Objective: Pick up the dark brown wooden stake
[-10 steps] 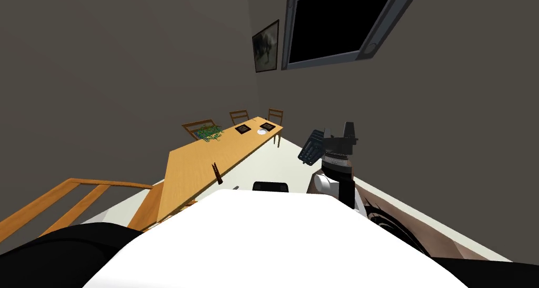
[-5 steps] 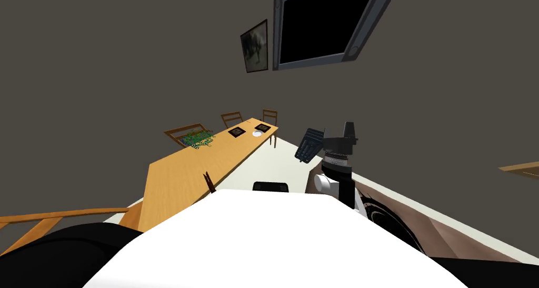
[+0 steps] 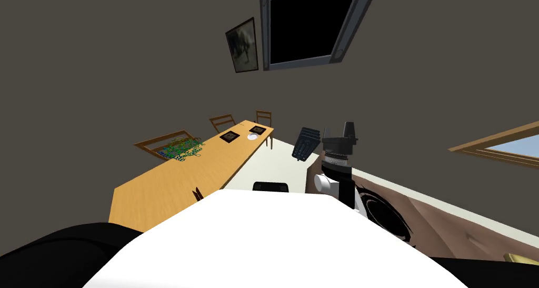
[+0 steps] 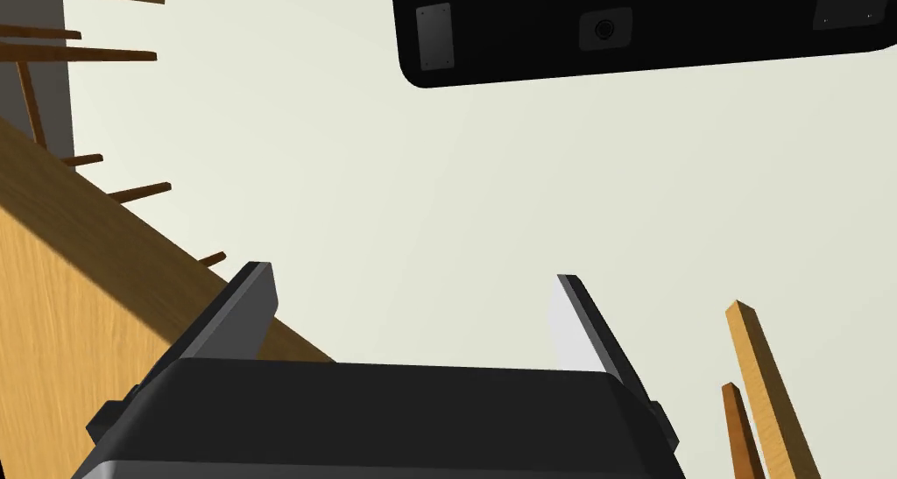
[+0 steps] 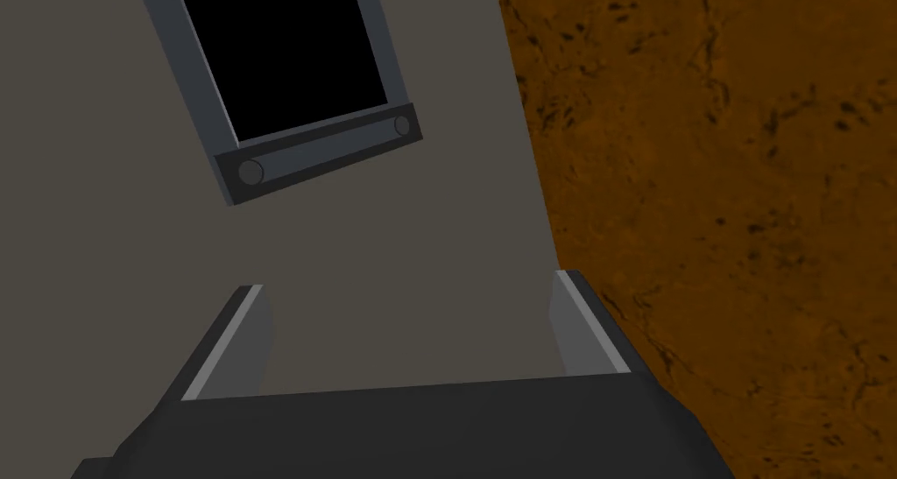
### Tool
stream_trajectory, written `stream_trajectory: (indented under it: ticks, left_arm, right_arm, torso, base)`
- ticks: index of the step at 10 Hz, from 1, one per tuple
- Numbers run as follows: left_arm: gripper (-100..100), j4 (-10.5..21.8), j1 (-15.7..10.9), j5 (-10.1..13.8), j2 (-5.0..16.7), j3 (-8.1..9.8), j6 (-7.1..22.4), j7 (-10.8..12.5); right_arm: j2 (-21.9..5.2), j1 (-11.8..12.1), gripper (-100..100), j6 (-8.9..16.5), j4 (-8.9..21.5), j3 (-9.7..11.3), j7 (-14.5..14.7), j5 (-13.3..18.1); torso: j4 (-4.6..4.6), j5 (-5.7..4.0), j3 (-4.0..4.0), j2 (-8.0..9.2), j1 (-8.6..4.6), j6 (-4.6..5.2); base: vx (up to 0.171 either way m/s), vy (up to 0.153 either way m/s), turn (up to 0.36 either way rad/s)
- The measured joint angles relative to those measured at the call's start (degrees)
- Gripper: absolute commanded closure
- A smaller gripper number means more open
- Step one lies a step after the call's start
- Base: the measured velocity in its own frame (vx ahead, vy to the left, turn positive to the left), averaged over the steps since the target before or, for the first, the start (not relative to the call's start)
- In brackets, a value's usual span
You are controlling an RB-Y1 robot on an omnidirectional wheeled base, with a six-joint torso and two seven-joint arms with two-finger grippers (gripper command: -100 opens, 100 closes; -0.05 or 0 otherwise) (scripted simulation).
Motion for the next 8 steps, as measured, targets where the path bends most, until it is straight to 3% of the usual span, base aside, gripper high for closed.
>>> stream_trajectory:
  ticks: [5,8]
  left_arm:
    - [-100,6.61,-0.58,1.94,5.13,-5.12,0.37,0.09]
    - [-100,7.26,0.23,3.18,9.06,-7.39,1.84,0.26]
  right_arm:
    - [0.0,0.0,0,0.0,0.0,0.0,0.0,0.0]
    - [0.0,0.0,0,0.0,0.0,0.0,0.0,0.0]
  torso:
    - [0.0,0.02,-0.01,-0.01,0.13,0.01]
    - [0.01,0.0,0.04,0.07,0.01,-0.01]
  base:
    - [0.097,0.131,-0.254]
    - [0.06,0.116,-0.194]
